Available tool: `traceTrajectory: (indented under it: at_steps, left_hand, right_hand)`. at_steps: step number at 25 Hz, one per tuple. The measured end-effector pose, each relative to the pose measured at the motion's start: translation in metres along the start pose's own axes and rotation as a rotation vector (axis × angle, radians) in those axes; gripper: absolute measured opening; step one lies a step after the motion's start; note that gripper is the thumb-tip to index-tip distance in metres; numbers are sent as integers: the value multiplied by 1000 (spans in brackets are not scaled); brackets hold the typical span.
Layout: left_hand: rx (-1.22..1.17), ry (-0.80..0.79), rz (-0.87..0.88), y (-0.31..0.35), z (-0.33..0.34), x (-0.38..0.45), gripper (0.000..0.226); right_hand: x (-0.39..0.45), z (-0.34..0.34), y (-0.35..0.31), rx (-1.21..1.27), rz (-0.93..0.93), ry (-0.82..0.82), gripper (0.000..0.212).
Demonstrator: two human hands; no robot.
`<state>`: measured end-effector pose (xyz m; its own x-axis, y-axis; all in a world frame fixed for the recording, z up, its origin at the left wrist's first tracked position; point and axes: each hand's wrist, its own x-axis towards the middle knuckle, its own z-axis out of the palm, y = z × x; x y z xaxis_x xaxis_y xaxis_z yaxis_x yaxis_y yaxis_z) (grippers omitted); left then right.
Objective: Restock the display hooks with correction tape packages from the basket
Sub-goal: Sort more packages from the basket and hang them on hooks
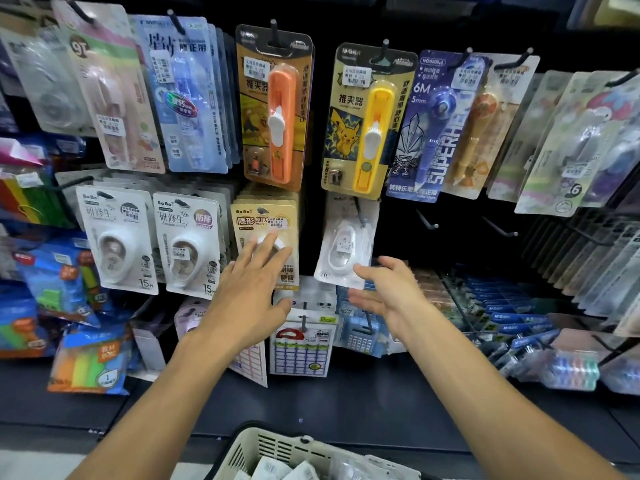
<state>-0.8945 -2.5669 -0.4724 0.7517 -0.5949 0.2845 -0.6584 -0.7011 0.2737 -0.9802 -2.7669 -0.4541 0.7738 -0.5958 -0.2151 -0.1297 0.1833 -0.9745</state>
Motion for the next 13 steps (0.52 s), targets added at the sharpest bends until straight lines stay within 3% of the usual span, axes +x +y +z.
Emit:
traceTrajectory:
  at_steps: [2, 5, 7, 8, 10, 12, 13]
  left_hand:
    - [47, 64, -21, 5, 5, -8, 80]
    - [148, 57, 13, 16, 20, -30, 81]
    - [198, -219, 125, 19, 38, -51, 80]
    - [217, -431, 184, 17, 47, -64, 79]
    - [251, -869, 234, 11, 62, -95, 73]
    - [322, -1135, 149, 3, 72, -125, 68]
    - [341, -1178, 104, 0, 75, -137, 67]
  right_hand:
    - [1, -3, 23, -144, 7, -7, 61]
    - [-28, -25, 98, -328, 124, -193, 30]
    - [-53, -46, 158, -654, 193, -357, 14]
    - [-62, -58, 186, -1005, 111, -473, 19]
    - [-75, -79, 234, -1608, -105, -721, 50]
    - [-87, -99, 267, -1757, -193, -882, 87]
    - [-95, -106, 280, -1787, -260, -927, 99]
